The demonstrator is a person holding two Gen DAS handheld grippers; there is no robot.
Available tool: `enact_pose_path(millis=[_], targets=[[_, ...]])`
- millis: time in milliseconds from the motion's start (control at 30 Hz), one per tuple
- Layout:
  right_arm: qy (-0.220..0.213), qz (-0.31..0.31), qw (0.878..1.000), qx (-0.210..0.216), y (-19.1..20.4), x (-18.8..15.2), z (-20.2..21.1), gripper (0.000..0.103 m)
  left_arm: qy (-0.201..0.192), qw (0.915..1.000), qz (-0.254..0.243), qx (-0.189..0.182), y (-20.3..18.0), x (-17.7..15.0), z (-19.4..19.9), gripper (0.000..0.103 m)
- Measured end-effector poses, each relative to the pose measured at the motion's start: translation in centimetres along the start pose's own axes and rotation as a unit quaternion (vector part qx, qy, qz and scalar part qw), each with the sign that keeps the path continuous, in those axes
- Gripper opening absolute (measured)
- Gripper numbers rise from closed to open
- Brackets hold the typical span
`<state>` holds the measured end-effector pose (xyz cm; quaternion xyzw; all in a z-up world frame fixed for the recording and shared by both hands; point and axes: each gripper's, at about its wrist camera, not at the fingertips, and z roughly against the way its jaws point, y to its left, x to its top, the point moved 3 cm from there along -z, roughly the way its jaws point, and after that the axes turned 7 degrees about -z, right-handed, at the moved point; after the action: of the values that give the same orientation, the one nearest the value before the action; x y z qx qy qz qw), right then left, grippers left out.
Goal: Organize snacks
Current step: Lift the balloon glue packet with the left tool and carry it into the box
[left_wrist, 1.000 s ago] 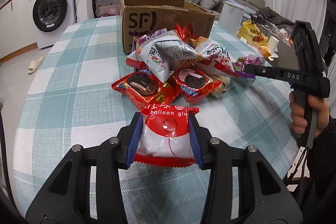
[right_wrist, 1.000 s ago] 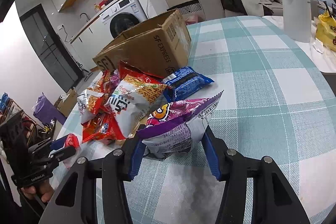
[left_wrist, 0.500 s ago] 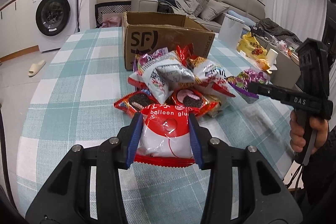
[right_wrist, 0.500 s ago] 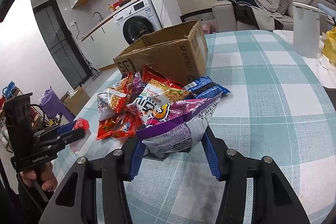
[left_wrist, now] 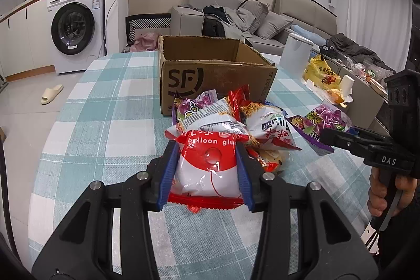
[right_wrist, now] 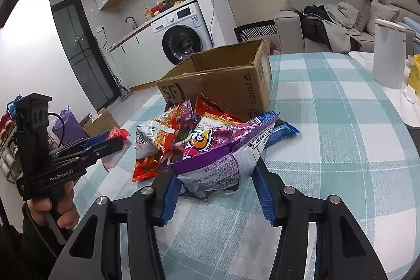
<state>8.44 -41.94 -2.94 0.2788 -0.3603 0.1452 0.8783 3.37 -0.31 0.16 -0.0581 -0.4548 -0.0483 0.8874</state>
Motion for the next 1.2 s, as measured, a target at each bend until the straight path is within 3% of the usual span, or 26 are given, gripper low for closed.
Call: enact_pose_path(millis=[500,1200], targets=[[-0.023,0.014,0.999,0.020,1.7,1.5,0.6,0.053,-0.015,0.9998,0.004,0.010,0.2,2.6,-1.4,0.040],[-0.053,0.003,0.998,0.027,2.0,7.1,-0.2,0.053,-0.035,0.9992,-0.005,0.019,-0.1,9.2,-4.5,0.040]])
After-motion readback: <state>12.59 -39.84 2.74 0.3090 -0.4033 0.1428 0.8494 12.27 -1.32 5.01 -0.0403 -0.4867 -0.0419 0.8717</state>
